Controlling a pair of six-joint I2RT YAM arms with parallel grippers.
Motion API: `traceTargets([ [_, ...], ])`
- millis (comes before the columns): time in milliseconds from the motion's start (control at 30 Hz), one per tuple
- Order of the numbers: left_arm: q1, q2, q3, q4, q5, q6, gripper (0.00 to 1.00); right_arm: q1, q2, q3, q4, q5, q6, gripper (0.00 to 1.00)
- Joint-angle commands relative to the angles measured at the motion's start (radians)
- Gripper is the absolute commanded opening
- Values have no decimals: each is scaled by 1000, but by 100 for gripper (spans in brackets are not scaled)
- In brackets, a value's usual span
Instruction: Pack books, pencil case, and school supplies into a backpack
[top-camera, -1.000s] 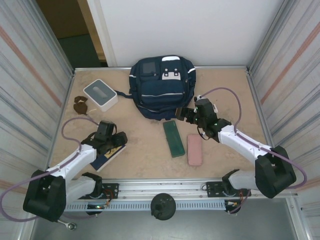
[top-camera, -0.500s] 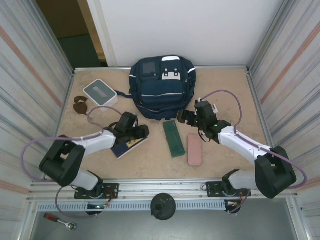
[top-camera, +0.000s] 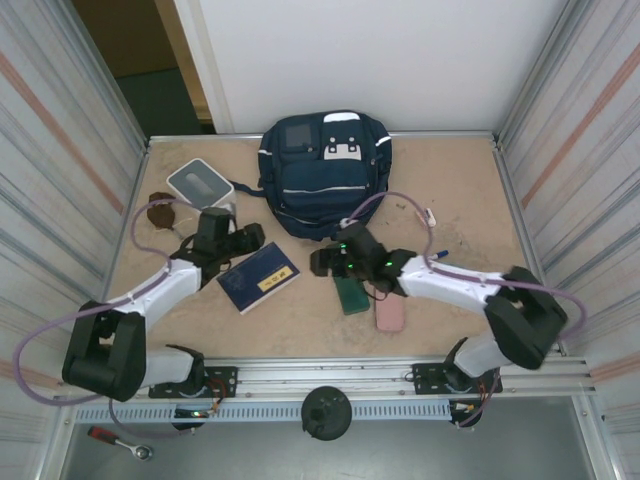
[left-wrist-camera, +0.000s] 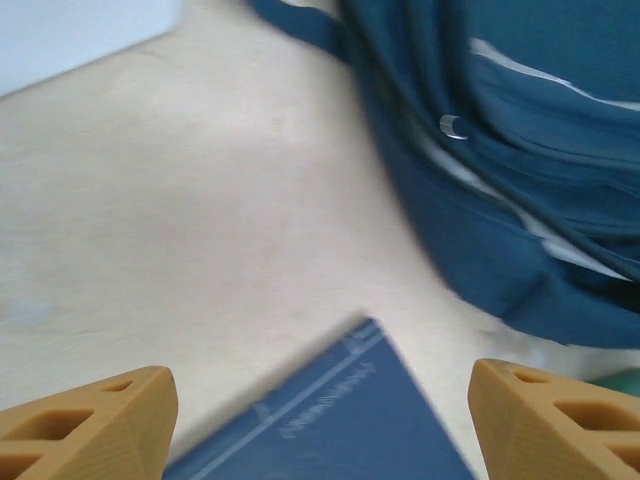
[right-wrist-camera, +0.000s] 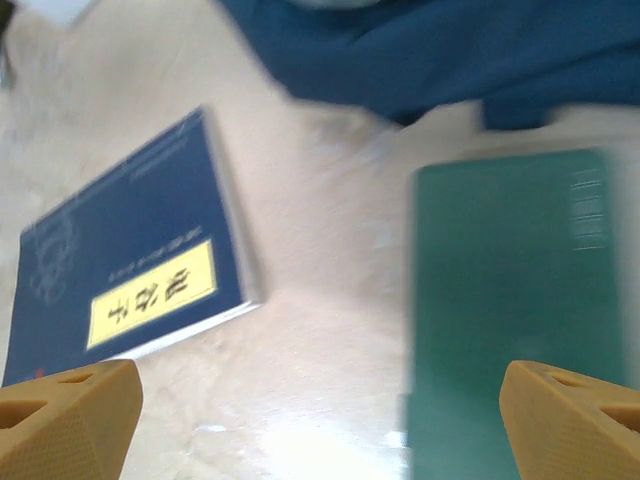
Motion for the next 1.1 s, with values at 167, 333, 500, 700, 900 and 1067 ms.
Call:
traceTargets([
  [167, 155, 65, -45, -3, 233, 62, 79, 154, 302, 201, 122, -106, 58, 89],
  [333, 164, 137, -31, -21, 245, 75, 79, 161, 355, 174, 192, -140, 128, 88],
  [500, 164, 165, -54, -15, 280, 83, 78, 150, 391, 194, 207, -172, 144, 88],
  [700, 160, 60, -164, 27, 334, 29, 75, 89, 417, 194, 276, -195, 208, 85],
  [900, 107, -10, -208, 1, 392, -3, 70, 26, 434, 234, 273, -198, 232, 80],
  [1067, 6, -21, -202, -11, 411, -31, 68, -31, 440, 264, 255, -221, 208, 73],
])
